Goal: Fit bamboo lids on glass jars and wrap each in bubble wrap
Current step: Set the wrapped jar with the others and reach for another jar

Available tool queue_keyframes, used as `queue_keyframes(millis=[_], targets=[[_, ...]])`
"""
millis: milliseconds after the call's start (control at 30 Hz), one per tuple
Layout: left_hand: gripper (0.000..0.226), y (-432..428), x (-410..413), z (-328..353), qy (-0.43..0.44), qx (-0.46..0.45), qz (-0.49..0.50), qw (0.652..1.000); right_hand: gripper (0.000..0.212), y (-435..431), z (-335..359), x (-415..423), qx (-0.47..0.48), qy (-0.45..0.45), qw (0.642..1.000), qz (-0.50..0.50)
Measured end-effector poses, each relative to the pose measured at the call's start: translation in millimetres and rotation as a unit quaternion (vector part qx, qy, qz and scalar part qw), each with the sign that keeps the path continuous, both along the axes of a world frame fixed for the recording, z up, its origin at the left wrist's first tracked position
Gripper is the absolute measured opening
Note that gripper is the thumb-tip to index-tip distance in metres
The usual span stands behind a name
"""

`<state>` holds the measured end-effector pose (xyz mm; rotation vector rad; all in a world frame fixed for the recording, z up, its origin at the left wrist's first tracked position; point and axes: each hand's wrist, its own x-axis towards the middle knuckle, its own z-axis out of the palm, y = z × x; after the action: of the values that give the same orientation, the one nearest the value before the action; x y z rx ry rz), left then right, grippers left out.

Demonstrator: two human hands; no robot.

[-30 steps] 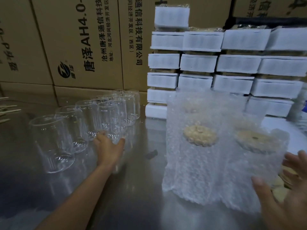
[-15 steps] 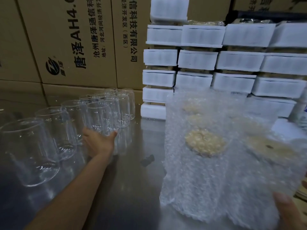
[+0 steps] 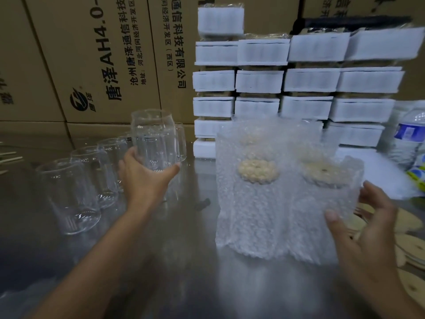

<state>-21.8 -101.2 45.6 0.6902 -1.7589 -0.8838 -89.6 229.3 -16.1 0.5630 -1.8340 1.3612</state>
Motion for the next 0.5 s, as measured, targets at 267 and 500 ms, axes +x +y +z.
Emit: queue_keyframes(millis=[267, 500], targets=[[0.081, 113.9, 95.3, 20.9, 0.057, 0.051, -0.276, 0.958, 0.071, 0.4, 0.5, 15.9, -0.011, -0.008, 1.0, 0.024], [0.08, 172.2, 99.2, -14.9, 0.056, 0.089, -0.465, 0.879, 0.062, 8.6, 6.9, 23.7, -0.042, -0.083, 0.996, 0.016]])
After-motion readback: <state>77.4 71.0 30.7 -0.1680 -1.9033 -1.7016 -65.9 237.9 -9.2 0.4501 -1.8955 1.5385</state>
